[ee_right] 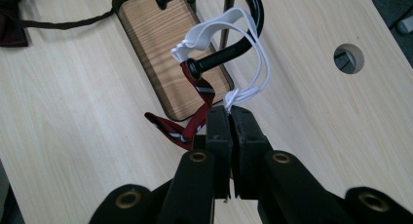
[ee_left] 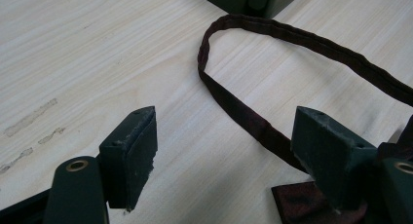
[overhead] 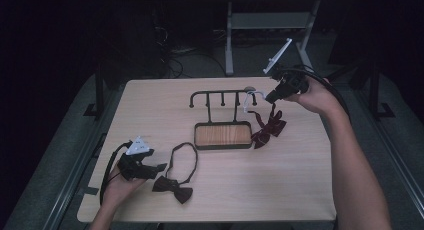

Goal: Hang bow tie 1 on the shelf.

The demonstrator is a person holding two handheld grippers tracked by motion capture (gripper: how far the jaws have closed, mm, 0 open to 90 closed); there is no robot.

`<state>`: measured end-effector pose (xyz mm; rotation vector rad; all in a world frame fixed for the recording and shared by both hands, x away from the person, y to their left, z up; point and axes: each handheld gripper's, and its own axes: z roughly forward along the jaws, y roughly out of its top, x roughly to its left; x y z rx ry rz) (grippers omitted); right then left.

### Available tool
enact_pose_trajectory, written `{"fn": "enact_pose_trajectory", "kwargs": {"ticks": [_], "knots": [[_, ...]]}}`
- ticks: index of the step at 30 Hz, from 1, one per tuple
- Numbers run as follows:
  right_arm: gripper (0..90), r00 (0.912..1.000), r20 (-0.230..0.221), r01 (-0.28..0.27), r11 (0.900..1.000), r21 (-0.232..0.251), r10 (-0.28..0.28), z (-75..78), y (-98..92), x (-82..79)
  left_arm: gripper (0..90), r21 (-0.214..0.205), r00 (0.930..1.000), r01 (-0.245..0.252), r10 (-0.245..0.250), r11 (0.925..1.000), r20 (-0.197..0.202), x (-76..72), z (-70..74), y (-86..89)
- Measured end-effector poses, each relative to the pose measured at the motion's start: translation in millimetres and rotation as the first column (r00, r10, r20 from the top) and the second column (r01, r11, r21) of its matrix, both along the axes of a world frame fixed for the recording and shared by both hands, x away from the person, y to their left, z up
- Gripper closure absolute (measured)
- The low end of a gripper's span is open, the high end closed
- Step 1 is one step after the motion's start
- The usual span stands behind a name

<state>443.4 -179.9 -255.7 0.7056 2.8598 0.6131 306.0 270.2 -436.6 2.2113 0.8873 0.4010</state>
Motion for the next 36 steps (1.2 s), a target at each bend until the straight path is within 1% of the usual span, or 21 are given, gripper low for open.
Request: {"fn": "enact_pose_trajectory", "kwargs": {"ticks": [2, 7, 11, 12, 13, 20, 22, 27, 30, 36], "knots": [[86.7, 1.0000, -0.002, 0.002, 1.0000, 0.000, -0.002, -0.9, -0.3, 1.1, 25.2, -0.001, 1.0000, -0.001, 0.001, 1.0000, 0.000, 0.0, -0.1, 0.0], [85.4, 0.9999, -0.002, 0.016, 0.9997, 0.019, -0.016, -4.5, -3.6, 2.5, 25.2, -0.002, 1.0000, -0.001, 0.001, 1.0000, 0.000, 0.0, 0.0, 0.2], [83.3, 0.9999, -0.005, 0.013, 0.9997, 0.021, -0.013, -7.4, -5.9, 3.0, 25.2, 0.000, 1.0000, 0.000, 0.000, 1.0000, 0.000, -0.1, 0.1, 0.1], [83.0, 0.9998, -0.014, 0.014, 0.9995, 0.028, -0.014, -7.4, -6.7, 2.6, 25.2, -0.001, 1.0000, -0.001, 0.001, 1.0000, -0.001, -0.1, 0.1, 0.1], [82.7, 0.9999, -0.010, 0.012, 0.9995, 0.030, -0.012, -7.8, -7.5, 2.5, 25.2, -0.001, 1.0000, -0.001, 0.001, 1.0000, 0.000, -0.1, 0.1, 0.2], [79.9, 0.9998, -0.018, -0.003, 0.9992, 0.040, 0.004, -11.7, -11.9, -2.5, 25.2, 0.002, 1.0000, -0.003, 0.003, 1.0000, -0.005, 0.0, -0.5, -0.2], [78.8, 0.9996, -0.024, -0.010, 0.9987, 0.049, 0.011, -14.4, -13.1, -4.2, 25.2, 0.005, 1.0000, 0.000, 0.000, 1.0000, -0.001, 0.4, -0.2, 0.4], [76.6, 0.9989, -0.041, -0.020, 0.9983, 0.054, 0.023, -21.4, -16.5, -7.6, 25.2, 0.003, 1.0000, -0.002, 0.002, 1.0000, -0.007, 0.4, -1.0, -0.1], [75.1, 0.9987, -0.043, -0.025, 0.9980, 0.058, 0.027, -25.0, -19.2, -9.5, 25.3, 0.014, 1.0000, 0.006, -0.006, 0.9999, -0.005, 0.9, -1.5, -0.3], [71.6, 0.9982, -0.051, -0.028, 0.9974, 0.066, 0.032, -32.5, -23.8, -13.9, 25.2, 0.011, 1.0000, 0.003, -0.002, 0.9999, -0.009, 0.8, -2.1, -0.6]]}}
